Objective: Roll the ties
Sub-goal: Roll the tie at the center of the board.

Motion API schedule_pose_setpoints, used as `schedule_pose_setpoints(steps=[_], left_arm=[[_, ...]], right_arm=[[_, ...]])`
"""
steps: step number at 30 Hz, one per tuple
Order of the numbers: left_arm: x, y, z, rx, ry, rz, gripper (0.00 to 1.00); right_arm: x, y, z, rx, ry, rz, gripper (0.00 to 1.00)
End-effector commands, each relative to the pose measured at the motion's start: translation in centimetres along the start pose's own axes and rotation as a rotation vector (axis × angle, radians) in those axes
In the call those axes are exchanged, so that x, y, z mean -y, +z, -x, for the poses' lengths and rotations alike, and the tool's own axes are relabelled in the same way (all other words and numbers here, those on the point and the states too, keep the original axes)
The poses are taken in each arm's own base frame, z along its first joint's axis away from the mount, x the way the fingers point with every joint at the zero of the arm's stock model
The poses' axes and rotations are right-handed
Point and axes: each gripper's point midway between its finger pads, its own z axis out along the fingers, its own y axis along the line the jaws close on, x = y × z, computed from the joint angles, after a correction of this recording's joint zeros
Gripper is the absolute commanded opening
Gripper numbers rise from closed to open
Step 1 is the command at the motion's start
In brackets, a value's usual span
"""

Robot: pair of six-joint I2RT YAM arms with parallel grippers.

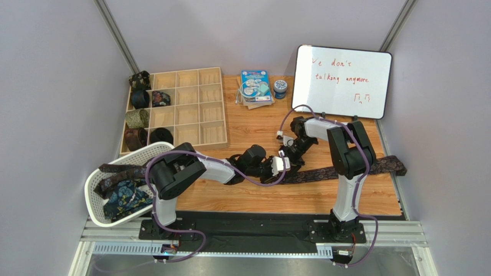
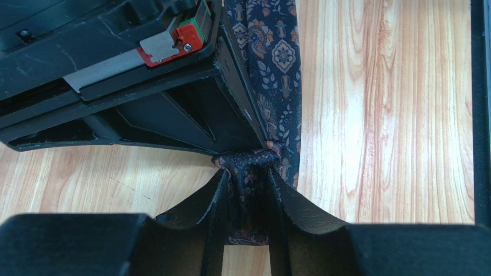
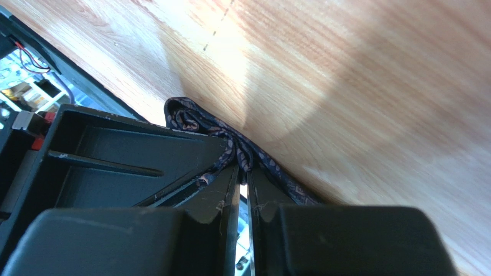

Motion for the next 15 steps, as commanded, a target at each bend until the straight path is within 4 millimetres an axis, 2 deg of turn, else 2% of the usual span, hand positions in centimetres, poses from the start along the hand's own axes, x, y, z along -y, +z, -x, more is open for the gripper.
schedule_pose_setpoints(steps=[1,8,11,12,15], left_arm=[[3.8,-2.4,-13.4,-0.448,-0.120,-0.067,0.33],[3.9,-2.4,-13.9,-0.476,-0.110,-0.065,0.32],[3.8,-2.3,-13.8,-0.476,-0.103,-0.064,0.32],[3.8,-2.3,-13.8,-0.477,-0.104,-0.062,0.32],[3.9,-2.4,-13.9,-0.480,-0.099,-0.063,0.31]], right_arm=[[-1.9,-1.7,1.2,0.072,-0.100,0.044,0.14],[-1.7,-2.9,1.3,0.092,-0.093,0.053,0.18],[-2.1,-4.2,1.4,0.116,-0.097,0.063,0.24],[-2.3,-4.6,1.3,0.119,-0.095,0.068,0.29],[-2.5,-5.6,1.3,0.135,-0.094,0.074,0.32]])
